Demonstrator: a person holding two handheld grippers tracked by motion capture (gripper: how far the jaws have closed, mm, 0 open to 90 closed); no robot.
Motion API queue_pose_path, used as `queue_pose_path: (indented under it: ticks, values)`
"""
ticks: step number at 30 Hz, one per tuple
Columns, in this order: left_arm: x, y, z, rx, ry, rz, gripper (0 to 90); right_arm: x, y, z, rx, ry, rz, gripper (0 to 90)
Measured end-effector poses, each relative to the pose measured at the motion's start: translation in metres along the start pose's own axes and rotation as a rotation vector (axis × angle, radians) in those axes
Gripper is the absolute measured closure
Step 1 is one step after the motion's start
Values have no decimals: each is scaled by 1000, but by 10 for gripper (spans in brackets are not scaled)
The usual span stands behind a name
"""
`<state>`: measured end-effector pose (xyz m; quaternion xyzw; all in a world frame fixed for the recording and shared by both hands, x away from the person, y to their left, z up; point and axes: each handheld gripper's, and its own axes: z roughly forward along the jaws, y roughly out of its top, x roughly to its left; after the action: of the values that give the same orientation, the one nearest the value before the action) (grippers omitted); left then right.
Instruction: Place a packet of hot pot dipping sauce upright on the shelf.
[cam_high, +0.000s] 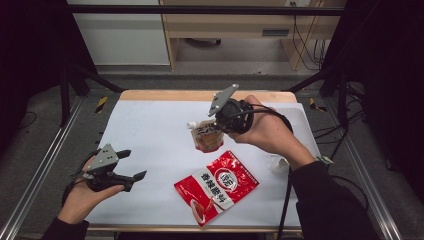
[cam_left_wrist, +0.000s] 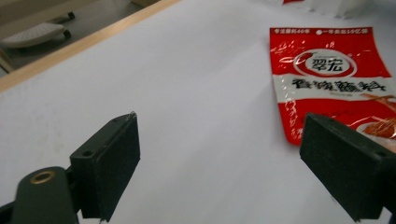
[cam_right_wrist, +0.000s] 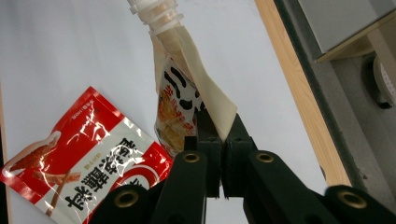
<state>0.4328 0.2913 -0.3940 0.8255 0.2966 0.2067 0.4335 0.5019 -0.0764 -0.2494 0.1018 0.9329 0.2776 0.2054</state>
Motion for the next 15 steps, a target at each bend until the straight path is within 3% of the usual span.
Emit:
queue_pose_path:
  ticks: [2, 5, 9, 15]
  values:
    - [2, -11, 2, 6, 19, -19, 119, -4, -6, 0, 7, -10, 13, 888]
    - [3, -20, 4, 36, 26, -10, 107, -7, -14, 1, 14, -13, 29, 888]
    - [6, -28, 4, 23, 26, -45, 98, -10, -23, 0, 20, -22, 21, 887]
    - [5, -40, 6, 27, 71, -46, 90, -20, -39, -5, 14, -31, 46, 887]
